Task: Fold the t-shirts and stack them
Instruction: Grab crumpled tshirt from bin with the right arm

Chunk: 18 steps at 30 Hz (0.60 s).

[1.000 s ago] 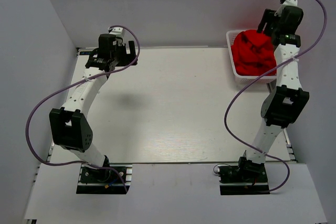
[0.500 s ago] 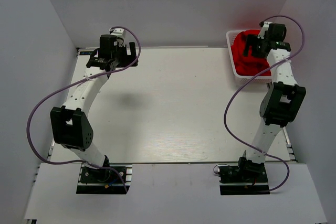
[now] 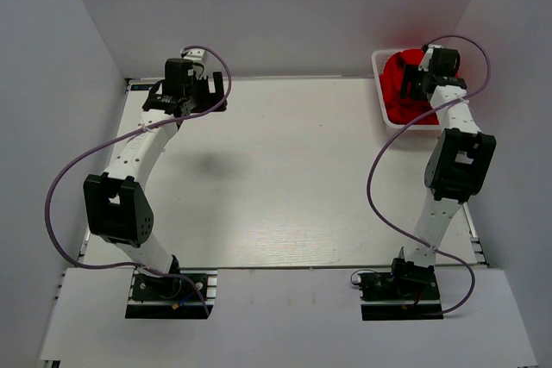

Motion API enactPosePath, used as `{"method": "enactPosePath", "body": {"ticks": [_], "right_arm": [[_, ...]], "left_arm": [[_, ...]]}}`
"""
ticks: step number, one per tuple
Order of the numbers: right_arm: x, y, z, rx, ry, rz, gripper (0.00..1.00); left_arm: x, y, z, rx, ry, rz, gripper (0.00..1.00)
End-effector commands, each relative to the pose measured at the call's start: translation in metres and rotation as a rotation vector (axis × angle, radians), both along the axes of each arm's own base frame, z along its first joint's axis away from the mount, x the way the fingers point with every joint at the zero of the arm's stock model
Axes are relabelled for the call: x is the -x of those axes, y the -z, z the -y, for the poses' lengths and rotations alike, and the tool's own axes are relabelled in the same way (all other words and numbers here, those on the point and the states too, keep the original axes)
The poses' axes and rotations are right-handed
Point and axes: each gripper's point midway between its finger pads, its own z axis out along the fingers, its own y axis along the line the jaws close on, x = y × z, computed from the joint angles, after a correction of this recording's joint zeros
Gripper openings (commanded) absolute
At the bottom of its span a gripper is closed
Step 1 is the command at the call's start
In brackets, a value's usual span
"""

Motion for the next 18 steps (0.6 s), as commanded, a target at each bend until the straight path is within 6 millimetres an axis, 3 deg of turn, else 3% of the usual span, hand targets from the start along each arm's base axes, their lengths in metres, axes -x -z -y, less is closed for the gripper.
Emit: {"method": "enactPosePath", "body": {"ticks": [1, 2, 4, 7, 8, 9, 10, 13, 18], "right_arm": [[-0.013, -0.012, 0.007, 0.016, 0.044, 0.101, 0.65], [-0.021, -0.024, 0.007, 0.015, 0.049, 0.157, 0.63], [-0.023, -0.023, 0.007, 0.009, 0.048, 0.166, 0.57], [-0.03, -0.027, 0.006, -0.019, 0.072, 0.201, 0.27], [-0.031, -0.029, 0.006, -0.022, 0.077, 0.21, 0.09], [-0.031, -0.034, 0.005, -0.025, 0.074, 0.219, 0.0], [-0.031, -0.035, 0.005, -0.029, 0.077, 0.22, 0.0], [-0.028, -0.064, 0.001, -0.039, 0.064, 0.268, 0.0], [-0.015, -0.152, 0.001, -0.033, 0.074, 0.394, 0.0]], "left_arm": [[0.005, -0.01, -0.003, -0.004, 0.002, 0.014, 1.0], [0.005, -0.01, -0.003, -0.004, 0.002, 0.014, 1.0], [0.006, -0.014, -0.003, -0.002, 0.001, 0.023, 1.0], [0.01, -0.012, -0.005, -0.009, -0.006, 0.014, 1.0], [0.01, -0.012, -0.005, -0.009, -0.006, 0.014, 1.0], [0.011, -0.016, -0.007, -0.012, -0.014, 0.024, 1.0], [0.011, -0.016, -0.007, -0.012, -0.014, 0.024, 1.0], [0.015, -0.021, -0.008, -0.01, -0.014, 0.036, 1.0], [0.015, -0.029, -0.008, -0.004, -0.014, 0.066, 1.0]]}}
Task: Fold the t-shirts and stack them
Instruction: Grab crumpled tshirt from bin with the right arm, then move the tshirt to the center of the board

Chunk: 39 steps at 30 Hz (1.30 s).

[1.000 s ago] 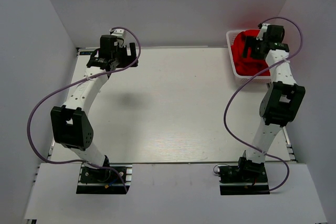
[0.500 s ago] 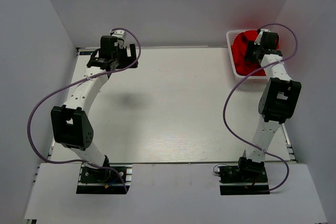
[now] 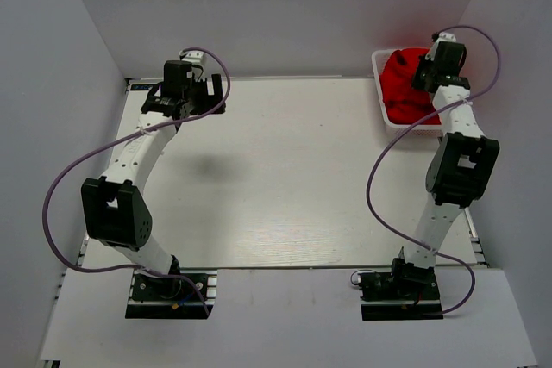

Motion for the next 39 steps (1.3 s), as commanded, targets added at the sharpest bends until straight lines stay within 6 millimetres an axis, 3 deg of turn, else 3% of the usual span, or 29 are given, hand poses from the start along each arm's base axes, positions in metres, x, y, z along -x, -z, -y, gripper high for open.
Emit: {"method": "enactPosePath", "body": {"ticks": [1, 2, 4, 5, 8, 10, 15, 16, 17, 22, 23, 25, 26, 27, 29, 30, 32, 35, 36, 39], "right_arm": [[0.009, -0.146, 0.003, 0.036, 0.028, 0.283, 0.0], [0.011, -0.157, 0.003, 0.033, 0.038, 0.303, 0.0], [0.021, -0.205, 0.013, 0.068, 0.092, 0.402, 0.0], [0.023, -0.216, 0.017, 0.078, 0.117, 0.423, 0.0], [0.034, -0.297, 0.023, 0.127, 0.156, 0.602, 0.0], [0.035, -0.319, 0.027, 0.149, 0.166, 0.66, 0.0], [0.059, -0.416, 0.026, 0.194, 0.19, 0.945, 0.0], [0.063, -0.422, 0.027, 0.193, 0.204, 0.963, 0.0], [0.076, -0.453, 0.025, 0.202, 0.204, 1.084, 0.0], [0.095, -0.508, 0.005, 0.191, 0.117, 1.312, 0.0], [0.112, -0.531, 0.0, 0.189, 0.108, 1.39, 0.0], [0.125, -0.549, -0.012, 0.153, 0.048, 1.501, 0.0], [0.122, -0.545, -0.014, 0.142, 0.035, 1.507, 0.0], [0.143, -0.563, -0.019, 0.148, 0.019, 1.608, 0.0], [0.153, -0.573, -0.021, 0.087, 0.012, 1.666, 0.0], [0.168, -0.583, -0.026, 0.088, -0.014, 1.743, 0.0], [0.169, -0.585, -0.034, 0.065, -0.073, 1.783, 0.0], [0.188, -0.597, -0.047, 0.02, -0.142, 1.846, 0.0], [0.179, -0.589, -0.05, 0.008, -0.167, 1.823, 0.0], [0.187, -0.59, -0.069, -0.046, -0.289, 1.822, 0.0]], "left_arm": [[0.007, -0.031, -0.005, 0.005, -0.005, 0.079, 1.0], [0.007, -0.031, -0.003, 0.01, 0.003, 0.078, 1.0], [0.007, -0.029, -0.001, 0.014, 0.011, 0.077, 1.0], [0.007, -0.029, -0.001, 0.014, 0.011, 0.077, 1.0], [0.006, -0.031, 0.001, 0.021, 0.018, 0.087, 1.0], [0.006, -0.031, 0.001, 0.021, 0.019, 0.087, 1.0], [0.001, -0.035, 0.002, 0.025, 0.019, 0.107, 1.0], [0.001, -0.035, 0.002, 0.025, 0.019, 0.107, 1.0], [0.0, -0.039, 0.002, 0.027, 0.019, 0.116, 1.0], [-0.006, -0.039, 0.005, 0.033, 0.026, 0.124, 1.0], [-0.008, -0.043, 0.005, 0.035, 0.027, 0.134, 1.0], [-0.009, -0.039, 0.007, 0.038, 0.034, 0.125, 1.0], [-0.009, -0.039, 0.007, 0.038, 0.034, 0.125, 1.0], [-0.01, -0.041, 0.007, 0.039, 0.034, 0.133, 1.0], [-0.01, -0.041, 0.007, 0.039, 0.034, 0.134, 1.0], [-0.01, -0.041, 0.007, 0.039, 0.034, 0.134, 1.0], [-0.01, -0.041, 0.007, 0.039, 0.034, 0.134, 1.0], [-0.01, -0.041, 0.007, 0.039, 0.034, 0.134, 1.0], [-0.009, -0.045, 0.007, 0.041, 0.034, 0.143, 1.0], [-0.009, -0.045, 0.007, 0.041, 0.034, 0.143, 1.0]]}}
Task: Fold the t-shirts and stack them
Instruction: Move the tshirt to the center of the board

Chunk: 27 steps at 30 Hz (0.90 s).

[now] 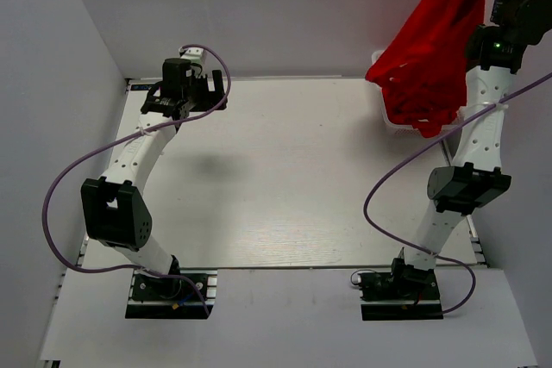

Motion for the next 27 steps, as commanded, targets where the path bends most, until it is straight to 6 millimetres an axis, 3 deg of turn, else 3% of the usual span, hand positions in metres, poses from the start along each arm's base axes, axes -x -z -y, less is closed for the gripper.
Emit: {"method": "enactPosePath", "body": {"ticks": [1, 10, 11, 12, 14, 15, 17, 25, 27], "right_arm": [[0.053, -0.027, -0.039, 0.074, -0.181, 0.16, 0.0], [0.074, -0.023, -0.117, 0.179, -0.427, 0.165, 0.0], [0.072, -0.022, -0.116, 0.178, -0.425, 0.161, 0.0], [0.077, -0.021, -0.143, 0.177, -0.487, 0.164, 0.0], [0.075, -0.018, -0.156, 0.175, -0.511, 0.161, 0.0], [0.082, -0.019, -0.167, 0.179, -0.54, 0.169, 0.0], [0.081, -0.015, -0.183, 0.185, -0.58, 0.163, 0.0], [0.096, -0.004, -0.254, 0.229, -0.674, 0.171, 0.0], [0.092, 0.005, -0.268, 0.234, -0.706, 0.137, 0.0]], "left_arm": [[-0.001, -0.038, 0.0, 0.011, 0.018, 0.1, 1.0], [0.008, -0.038, -0.003, 0.007, 0.01, 0.101, 1.0], [0.012, -0.04, -0.004, 0.008, 0.01, 0.106, 1.0], [0.014, -0.047, -0.006, 0.012, -0.007, 0.12, 1.0], [0.019, -0.042, -0.013, 0.006, -0.052, 0.089, 1.0], [0.022, -0.057, -0.015, 0.026, -0.077, 0.1, 1.0], [0.029, -0.052, -0.024, 0.011, -0.126, 0.052, 1.0], [0.066, -0.076, -0.041, 0.042, -0.222, 0.069, 1.0], [0.079, -0.08, -0.048, 0.037, -0.254, 0.067, 1.0]]}}
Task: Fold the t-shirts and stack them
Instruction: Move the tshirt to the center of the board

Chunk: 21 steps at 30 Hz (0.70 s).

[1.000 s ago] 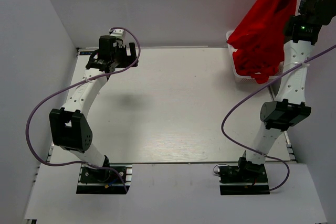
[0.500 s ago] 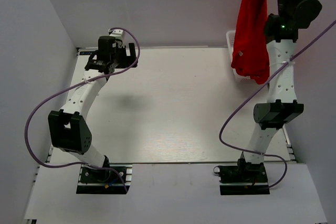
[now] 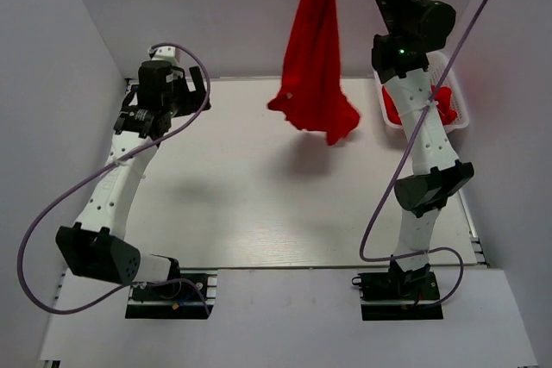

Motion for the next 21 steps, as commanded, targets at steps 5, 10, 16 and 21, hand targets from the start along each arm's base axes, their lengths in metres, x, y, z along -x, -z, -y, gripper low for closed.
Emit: {"method": "enactPosePath", "body": {"ticks": [5, 10, 16, 21], "right_arm": [[0.0, 0.036, -0.038, 0.063, -0.096, -0.07, 0.0], [-0.03, 0.151, -0.073, 0.207, -0.14, -0.326, 0.0], [-0.039, 0.358, -0.111, 0.455, -0.081, -0.712, 0.0], [-0.033, 0.505, -0.116, 0.695, 0.02, -1.065, 0.06]], "left_arm": [[0.052, -0.023, -0.029, 0.033, -0.157, 0.008, 1.0], [0.074, -0.015, -0.037, 0.045, -0.205, -0.026, 1.0], [0.088, 0.01, -0.036, 0.042, -0.196, -0.103, 1.0], [0.091, 0.045, -0.018, 0.075, -0.113, -0.202, 1.0]]}}
